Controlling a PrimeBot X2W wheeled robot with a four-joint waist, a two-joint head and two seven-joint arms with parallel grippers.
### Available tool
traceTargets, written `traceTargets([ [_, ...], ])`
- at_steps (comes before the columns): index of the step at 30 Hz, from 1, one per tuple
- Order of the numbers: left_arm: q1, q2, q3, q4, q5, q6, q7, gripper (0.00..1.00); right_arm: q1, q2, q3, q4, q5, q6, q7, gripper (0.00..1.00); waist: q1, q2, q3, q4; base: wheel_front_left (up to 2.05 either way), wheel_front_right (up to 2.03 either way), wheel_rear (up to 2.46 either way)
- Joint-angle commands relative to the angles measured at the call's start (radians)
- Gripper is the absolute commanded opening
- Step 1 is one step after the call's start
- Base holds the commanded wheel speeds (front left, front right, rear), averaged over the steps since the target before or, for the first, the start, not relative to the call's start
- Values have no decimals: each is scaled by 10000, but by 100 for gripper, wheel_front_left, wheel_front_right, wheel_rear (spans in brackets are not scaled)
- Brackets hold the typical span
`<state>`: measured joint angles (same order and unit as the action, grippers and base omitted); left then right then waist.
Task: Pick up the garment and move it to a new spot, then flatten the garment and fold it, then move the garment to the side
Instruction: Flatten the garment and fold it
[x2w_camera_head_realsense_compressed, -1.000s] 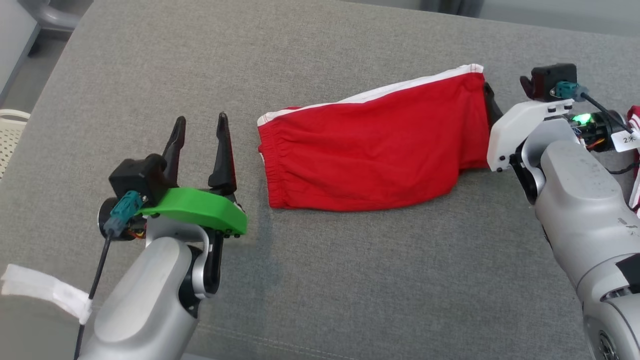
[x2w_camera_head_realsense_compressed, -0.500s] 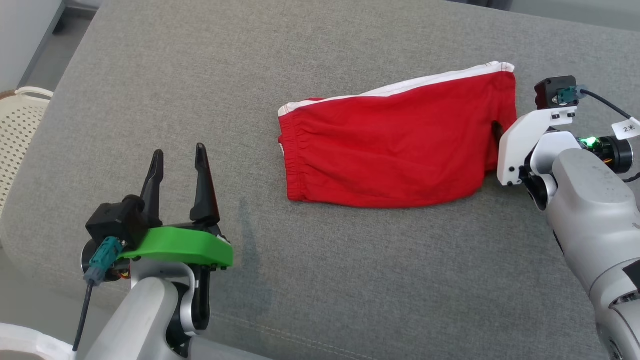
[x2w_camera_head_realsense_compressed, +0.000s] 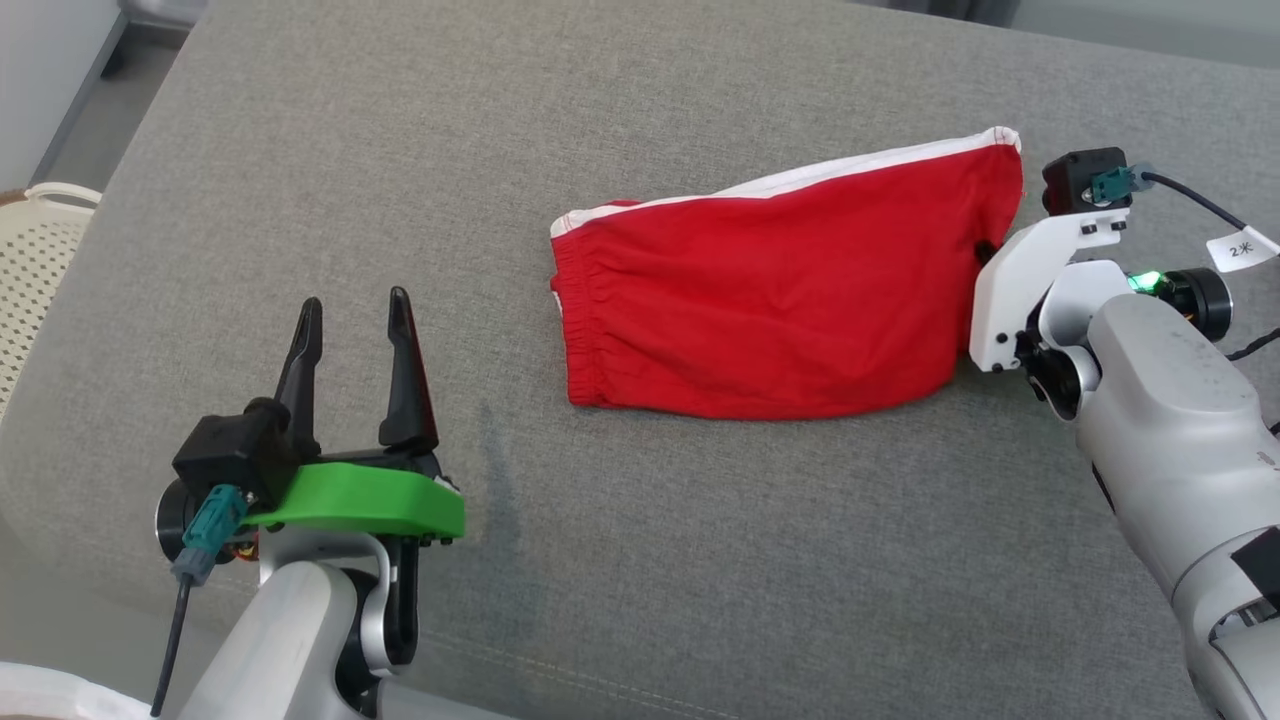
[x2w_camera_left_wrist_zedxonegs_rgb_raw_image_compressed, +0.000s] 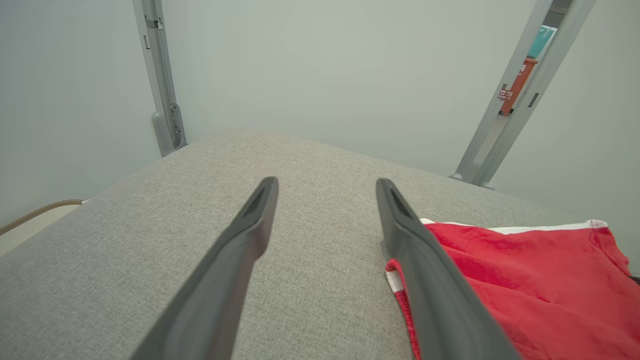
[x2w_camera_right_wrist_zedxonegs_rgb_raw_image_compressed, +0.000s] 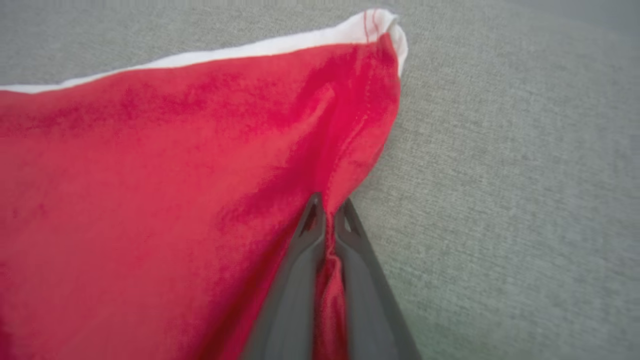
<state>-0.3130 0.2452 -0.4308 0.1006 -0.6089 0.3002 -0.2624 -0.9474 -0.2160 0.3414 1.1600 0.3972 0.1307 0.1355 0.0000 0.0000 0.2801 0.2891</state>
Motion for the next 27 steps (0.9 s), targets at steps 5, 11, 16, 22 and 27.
traceTargets([
  [5,220,-18,37,132,180,-159,-28,100,561,-71,119,-491,678,-3,-534,0,0,0,-343,-639,0,0,0],
  [11,336,-47,-41,251,223,-269,-30,100,1387,81,55,-1139,1305,-3,-1349,0,0,0,-628,-1390,0,0,0],
  [16,485,-77,-44,297,184,-299,-29,100,2281,254,-238,-1552,1639,-3,-2131,0,0,0,-850,-1909,0,0,0],
  [22,624,-118,-82,400,116,-345,-29,100,3065,488,-744,-1700,1461,-3,-2964,0,0,0,-995,-2217,0,0,0],
  [27,648,-145,-155,440,101,-380,-27,100,3306,675,-1099,-1728,1203,-3,-3157,0,0,0,-1028,-2271,0,0,0],
])
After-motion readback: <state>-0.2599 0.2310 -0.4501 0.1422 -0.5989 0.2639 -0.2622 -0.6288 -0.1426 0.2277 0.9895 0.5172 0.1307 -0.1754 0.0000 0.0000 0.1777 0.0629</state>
